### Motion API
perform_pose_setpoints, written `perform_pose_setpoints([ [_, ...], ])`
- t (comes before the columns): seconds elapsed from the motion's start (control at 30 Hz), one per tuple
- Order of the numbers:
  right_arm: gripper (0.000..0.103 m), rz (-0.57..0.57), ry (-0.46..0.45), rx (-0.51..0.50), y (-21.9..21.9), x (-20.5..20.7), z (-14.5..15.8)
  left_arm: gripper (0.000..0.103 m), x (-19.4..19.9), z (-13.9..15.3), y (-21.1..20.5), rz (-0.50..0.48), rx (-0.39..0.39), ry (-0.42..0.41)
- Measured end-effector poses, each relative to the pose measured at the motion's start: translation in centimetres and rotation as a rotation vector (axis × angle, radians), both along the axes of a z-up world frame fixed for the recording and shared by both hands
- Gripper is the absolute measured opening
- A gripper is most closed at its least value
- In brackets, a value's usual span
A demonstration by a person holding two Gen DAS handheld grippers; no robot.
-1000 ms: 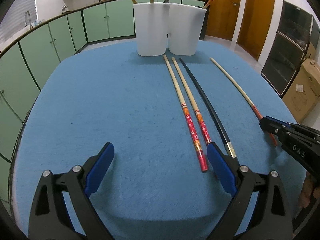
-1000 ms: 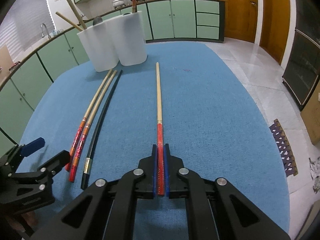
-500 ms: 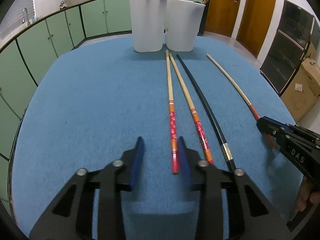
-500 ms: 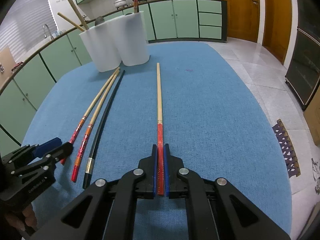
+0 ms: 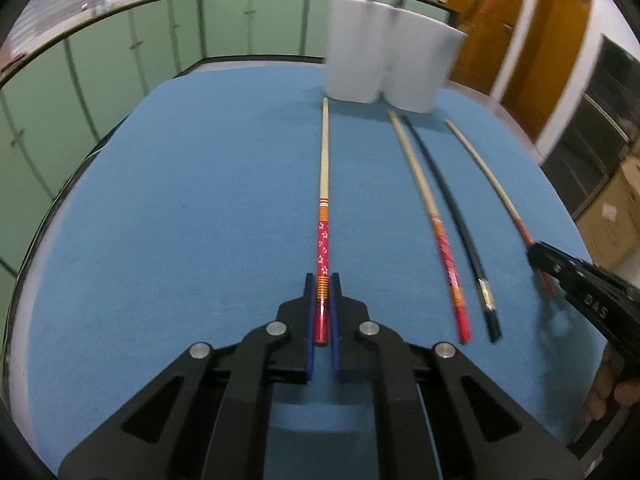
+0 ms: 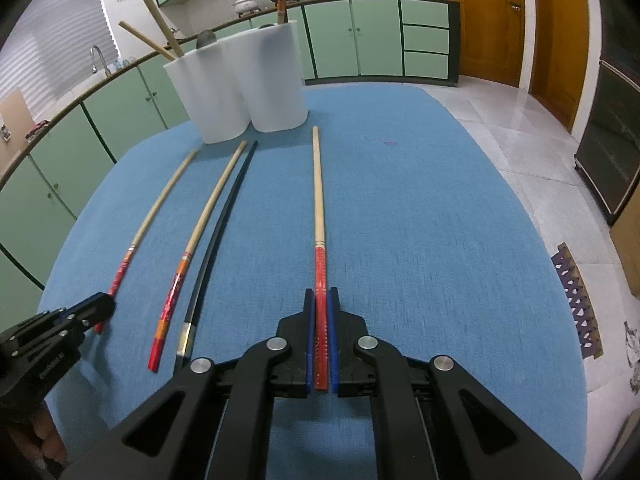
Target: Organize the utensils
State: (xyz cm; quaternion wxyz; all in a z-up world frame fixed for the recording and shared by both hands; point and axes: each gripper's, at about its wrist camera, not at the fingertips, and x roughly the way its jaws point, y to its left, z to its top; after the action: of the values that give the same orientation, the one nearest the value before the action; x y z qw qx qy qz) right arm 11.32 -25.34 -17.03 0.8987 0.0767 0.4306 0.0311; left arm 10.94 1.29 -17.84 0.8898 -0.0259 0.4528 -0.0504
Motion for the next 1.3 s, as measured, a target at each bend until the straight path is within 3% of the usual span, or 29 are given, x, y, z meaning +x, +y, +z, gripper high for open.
perform_pose_setpoints([
  [0.2, 0.007, 0.027, -0.011, -0.038, 0.5, 0.9, -0.1, 0.008, 1.1, 0.0, 0.1, -0.006, 0.004, -0.002],
  [0.3, 0.021, 0.052, -0.020, -0.033, 0.5, 0.2, 0.0, 0.035, 0.5, -0.1, -0.1, -0.040, -0.016, -0.007],
  [0.33, 0.022, 0.060, -0.021, -0.029, 0.5, -0.3, 0.0, 0.046, 0.1, -0.1, -0.4, -0.052, 0.001, -0.016],
  [0.37, 0.022, 0.070, -0.021, -0.028, 0.4, -0.6, 0.0, 0.047, -0.4, -0.2, -0.6, -0.066, 0.019, -0.025],
  [0.57, 0.024, 0.145, -0.027, -0.021, 0.1, -3.1, -0.2, 0.047, -1.6, -0.4, -0.1, -0.094, 0.028, -0.040],
  [1.03, 0.023, 0.119, -0.034, -0.070, 0.8, -3.0, -0.2, 0.045, -1.6, -0.5, 0.8, -0.056, -0.032, -0.039],
  [1.2, 0.023, 0.103, -0.033, -0.060, 0.7, -3.0, -0.2, 0.043, -1.7, -0.4, 0.7, -0.047, -0.020, -0.042],
  [1.3, 0.023, 0.100, -0.032, -0.052, 0.6, -2.9, -0.2, 0.037, -1.7, -0.4, 0.7, -0.036, -0.015, -0.042],
])
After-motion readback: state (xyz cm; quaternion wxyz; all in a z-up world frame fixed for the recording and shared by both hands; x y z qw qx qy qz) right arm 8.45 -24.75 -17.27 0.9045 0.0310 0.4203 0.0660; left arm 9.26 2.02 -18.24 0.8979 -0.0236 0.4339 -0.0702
